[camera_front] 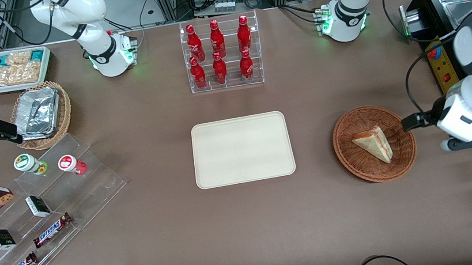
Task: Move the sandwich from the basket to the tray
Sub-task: 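Move the left gripper over the wicker basket toward the sandwich, then lower the open left gripper around the wrapped sandwich and close it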
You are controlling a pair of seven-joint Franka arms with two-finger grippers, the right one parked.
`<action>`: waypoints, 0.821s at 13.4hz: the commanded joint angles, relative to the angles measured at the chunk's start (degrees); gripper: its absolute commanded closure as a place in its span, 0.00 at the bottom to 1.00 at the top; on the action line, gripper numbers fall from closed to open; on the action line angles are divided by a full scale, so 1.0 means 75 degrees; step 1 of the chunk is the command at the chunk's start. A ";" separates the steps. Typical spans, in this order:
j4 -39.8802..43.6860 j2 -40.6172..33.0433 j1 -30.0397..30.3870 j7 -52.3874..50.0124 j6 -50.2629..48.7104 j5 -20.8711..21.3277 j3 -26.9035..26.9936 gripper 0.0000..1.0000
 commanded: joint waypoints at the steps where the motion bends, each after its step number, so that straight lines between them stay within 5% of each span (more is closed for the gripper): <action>1: -0.1176 -0.0213 -0.0058 -0.1259 0.1219 -0.0004 -0.0033 0.00; 11: -0.4354 -0.0706 -0.0327 -0.3922 0.4630 0.0078 -0.0068 0.00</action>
